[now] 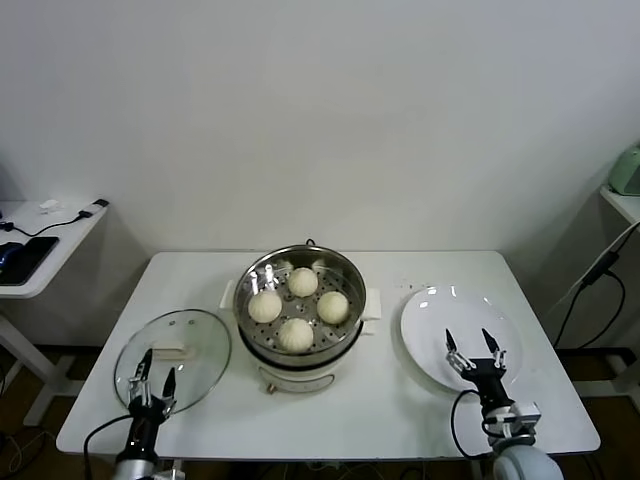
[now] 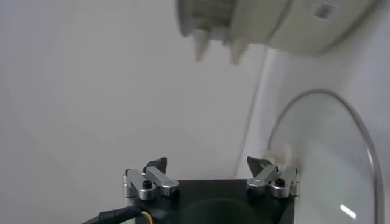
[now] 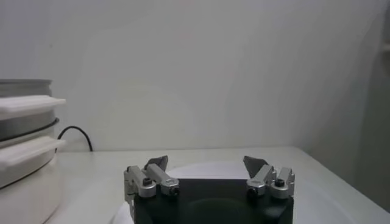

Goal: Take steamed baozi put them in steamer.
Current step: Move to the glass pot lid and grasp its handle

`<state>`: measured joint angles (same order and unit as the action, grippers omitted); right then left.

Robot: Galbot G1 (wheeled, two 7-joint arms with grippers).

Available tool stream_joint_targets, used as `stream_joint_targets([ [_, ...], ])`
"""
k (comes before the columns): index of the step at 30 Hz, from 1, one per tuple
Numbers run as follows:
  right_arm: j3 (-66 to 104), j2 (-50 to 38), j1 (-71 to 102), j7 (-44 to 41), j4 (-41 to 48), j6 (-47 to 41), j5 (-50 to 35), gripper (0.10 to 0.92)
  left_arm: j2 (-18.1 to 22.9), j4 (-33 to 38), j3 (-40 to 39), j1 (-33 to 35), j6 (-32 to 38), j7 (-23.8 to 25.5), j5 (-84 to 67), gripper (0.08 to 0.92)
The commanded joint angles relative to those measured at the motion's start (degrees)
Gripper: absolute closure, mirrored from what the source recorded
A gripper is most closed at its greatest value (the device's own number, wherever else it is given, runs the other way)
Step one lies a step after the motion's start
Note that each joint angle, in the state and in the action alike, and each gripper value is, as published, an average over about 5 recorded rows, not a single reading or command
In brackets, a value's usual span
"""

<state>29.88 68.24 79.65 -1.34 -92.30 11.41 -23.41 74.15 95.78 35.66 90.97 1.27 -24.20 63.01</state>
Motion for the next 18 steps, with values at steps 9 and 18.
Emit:
stream_joint_targets([
  [9, 1.57, 1.86, 1.48, -0.27, 0.10, 0.46, 2.04, 0.203, -2.39, -10.91, -1.12, -12.33, -5.54, 3.38, 9.79, 0.177],
  [18, 1.66, 1.89, 1.55, -0.73, 0.61, 0.79, 2.05, 0.203, -2.90, -16.15, -2.01, -17.01, -5.23, 3.65, 10.04, 0.177],
])
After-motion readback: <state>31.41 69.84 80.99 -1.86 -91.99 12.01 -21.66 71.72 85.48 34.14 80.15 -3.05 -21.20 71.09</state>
